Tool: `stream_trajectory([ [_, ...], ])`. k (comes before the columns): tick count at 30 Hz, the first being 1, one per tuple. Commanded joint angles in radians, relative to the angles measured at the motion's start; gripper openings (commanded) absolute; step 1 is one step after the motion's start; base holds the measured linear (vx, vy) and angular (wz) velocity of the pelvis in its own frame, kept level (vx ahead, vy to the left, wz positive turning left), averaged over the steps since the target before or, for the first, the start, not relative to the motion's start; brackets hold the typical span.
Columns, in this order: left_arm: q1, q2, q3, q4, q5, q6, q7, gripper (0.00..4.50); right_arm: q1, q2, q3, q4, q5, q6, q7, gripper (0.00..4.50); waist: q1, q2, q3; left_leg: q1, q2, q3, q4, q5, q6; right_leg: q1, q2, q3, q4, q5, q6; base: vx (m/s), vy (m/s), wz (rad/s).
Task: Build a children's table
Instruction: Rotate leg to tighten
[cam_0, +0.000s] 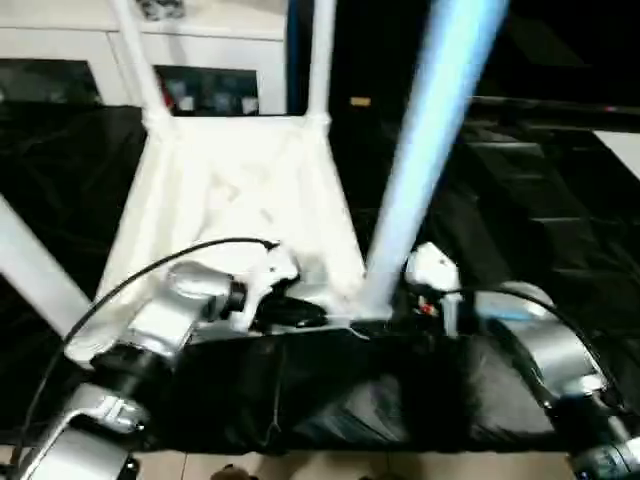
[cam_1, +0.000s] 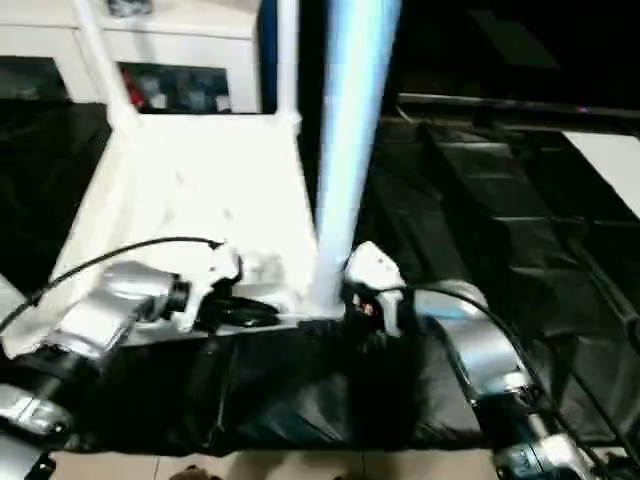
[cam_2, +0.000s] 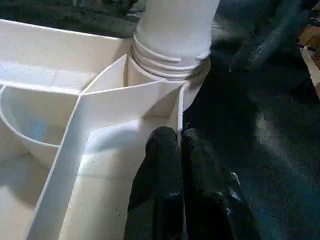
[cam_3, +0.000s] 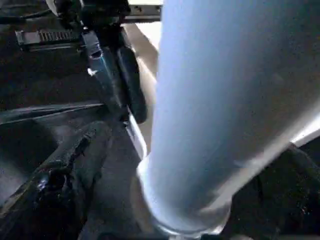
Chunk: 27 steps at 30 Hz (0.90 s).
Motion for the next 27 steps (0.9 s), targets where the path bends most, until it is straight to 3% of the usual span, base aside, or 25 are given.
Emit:
stream_trajectory([
  [1,-0.027,-0.014,0.001,-0.005,-0.018,-0.015,-0.008,0.01,-0.025,0.0,0.005,0.032,-0.02,-0.007,-0.007,4.5,-0.001,0.001,-0.066,0.004,0.016,0.002,-0.068,-0.201,0.022,0.049,-0.049,0.034,-0.068,-0.205,-0.22,0.0,0.0,0.0],
  [5,-0.026,-0.012,0.002,-0.009,-0.011,-0.007,-0.005,0.0,-0.062,0.02,0.01,0.094,-0.033,-0.014,-0.011,4.22,-0.002,0.001,-0.065,0.005,0.016,0.002,-0.068,-0.214,0.017,0.048,-0.05,0.033,-0.07,-0.232,-0.215,0.0,0.0,0.0],
  [9,-0.023,0.016,-0.015,0.002,0.028,-0.024,-0.012,0.0,-0.082,0.016,0.023,0.135,-0.052,-0.037,-0.006,3.87,-0.003,-0.008,-0.065,0.003,0.017,0.002,-0.068,-0.205,0.021,0.048,-0.051,0.033,-0.07,-0.237,-0.207,0.0,0.0,0.0],
  [15,-0.037,0.046,-0.046,0.015,0.077,-0.049,-0.017,0.0,-0.097,0.017,0.03,0.174,-0.062,-0.06,-0.004,3.39,-0.009,-0.005,-0.064,0.003,0.017,0.001,-0.07,-0.21,0.02,0.047,-0.049,0.033,-0.069,-0.227,-0.21,0.0,0.0,0.0],
  [20,-0.053,0.059,-0.065,0.032,0.107,-0.066,-0.021,0.0,-0.107,0.026,0.031,0.2,-0.068,-0.068,0.005,3.06,-0.013,-0.006,-0.063,0.004,0.016,0.001,-0.07,-0.235,0.016,0.046,-0.051,0.033,-0.074,-0.283,-0.2,0.0,0.0,0.0],
  [21,-0.061,0.061,-0.066,0.041,0.113,-0.067,-0.034,0.0,-0.114,0.038,0.028,0.22,-0.063,-0.072,0.004,2.87,-0.016,-0.006,-0.061,0.004,0.015,0.0,-0.071,-0.243,0.013,0.044,-0.051,0.033,-0.076,-0.304,-0.196,0.0,0.0,0.0],
  [27,-0.068,0.052,-0.066,0.047,0.106,-0.015,-0.025,0.0,-0.113,0.077,-0.008,0.241,-0.016,-0.054,-0.031,2.74,-0.016,-0.005,-0.062,0.004,0.017,-0.001,-0.072,-0.253,0.006,0.043,-0.051,0.033,-0.075,-0.308,-0.2,0.0,0.0,0.0],
])
